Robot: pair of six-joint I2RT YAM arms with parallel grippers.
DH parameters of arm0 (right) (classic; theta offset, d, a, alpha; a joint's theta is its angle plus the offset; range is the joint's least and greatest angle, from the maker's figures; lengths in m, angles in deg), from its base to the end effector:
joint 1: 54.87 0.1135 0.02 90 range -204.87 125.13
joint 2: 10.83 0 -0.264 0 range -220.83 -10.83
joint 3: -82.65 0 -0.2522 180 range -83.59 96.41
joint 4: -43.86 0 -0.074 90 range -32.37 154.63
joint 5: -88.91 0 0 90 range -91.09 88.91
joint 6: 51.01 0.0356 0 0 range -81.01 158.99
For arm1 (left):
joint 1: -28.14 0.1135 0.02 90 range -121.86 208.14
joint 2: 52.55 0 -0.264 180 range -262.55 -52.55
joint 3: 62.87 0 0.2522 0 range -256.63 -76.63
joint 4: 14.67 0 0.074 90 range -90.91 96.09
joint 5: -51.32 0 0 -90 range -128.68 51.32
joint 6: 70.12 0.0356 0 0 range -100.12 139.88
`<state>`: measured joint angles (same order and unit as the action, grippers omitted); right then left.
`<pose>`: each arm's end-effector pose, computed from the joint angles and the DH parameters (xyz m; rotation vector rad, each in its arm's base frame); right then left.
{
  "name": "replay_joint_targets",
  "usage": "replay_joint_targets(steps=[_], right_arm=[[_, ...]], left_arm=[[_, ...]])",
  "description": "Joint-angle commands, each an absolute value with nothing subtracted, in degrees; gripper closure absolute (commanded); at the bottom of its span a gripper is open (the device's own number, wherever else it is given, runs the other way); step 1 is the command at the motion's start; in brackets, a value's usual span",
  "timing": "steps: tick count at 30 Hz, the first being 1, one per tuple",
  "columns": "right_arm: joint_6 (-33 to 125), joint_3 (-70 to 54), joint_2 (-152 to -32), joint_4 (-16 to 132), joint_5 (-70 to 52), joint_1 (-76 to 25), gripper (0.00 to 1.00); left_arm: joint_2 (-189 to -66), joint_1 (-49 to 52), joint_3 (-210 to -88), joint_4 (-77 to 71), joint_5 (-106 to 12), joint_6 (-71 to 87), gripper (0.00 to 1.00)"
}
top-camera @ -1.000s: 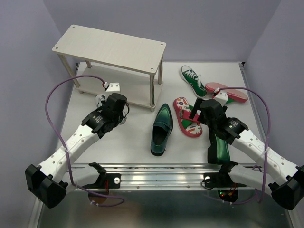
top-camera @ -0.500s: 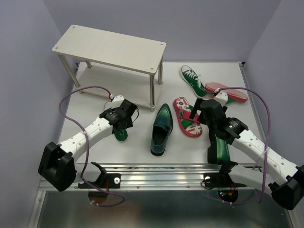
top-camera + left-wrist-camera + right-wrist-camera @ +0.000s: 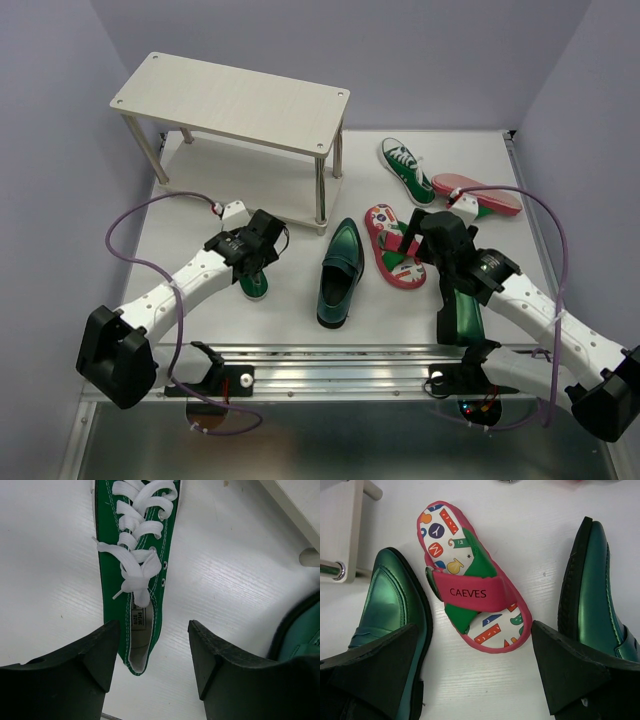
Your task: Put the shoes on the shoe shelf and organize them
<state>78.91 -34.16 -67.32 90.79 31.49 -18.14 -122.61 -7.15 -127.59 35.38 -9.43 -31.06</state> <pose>0.1751 0.1067 0.2959 0.3478 2.1205 0.1243 0.2066 -0.1249 0.2517 -0.5124 2.3165 -0.0531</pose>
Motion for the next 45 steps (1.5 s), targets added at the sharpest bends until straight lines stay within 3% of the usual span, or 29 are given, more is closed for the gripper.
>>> replay_joint_targets(steps=[1,15,18,21,22,37,45], right_arm=[[79.33,-34.81,-66.46,90.41,32.48,-18.31,0.0],[79.15,-34.55,-68.22,89.09,31.52,-18.31,0.0],[79.07,-34.37,-68.83,88.83,31.51,-18.31,0.0],[78.98,-34.2,-69.19,88.65,31.25,-18.31,0.0],[78.89,-34.2,-69.19,88.65,31.17,-18.31,0.0],[78.72,-33.58,-70.15,88.12,30.81,-18.31,0.0],[78.45,-33.58,-70.15,87.51,30.64,-18.31,0.0]], left_arm=[[-124.17,-7.19,-126.03,36.35,-5.81,-37.07,0.35],[-131.74,-7.46,-122.78,29.15,-6.95,-36.11,0.54],[-132.88,-7.46,-122.16,28.09,-7.48,-35.67,0.63],[-134.11,-7.46,-122.68,28.61,-6.52,-33.83,0.96],[-134.38,-7.46,-123.3,29.58,-5.82,-33.56,1.0],[-123.67,-8.25,-136.13,42.58,4.65,-15.82,1.0],[-119.0,-8.25,-140.7,39.27,3.68,-6.16,1.0]])
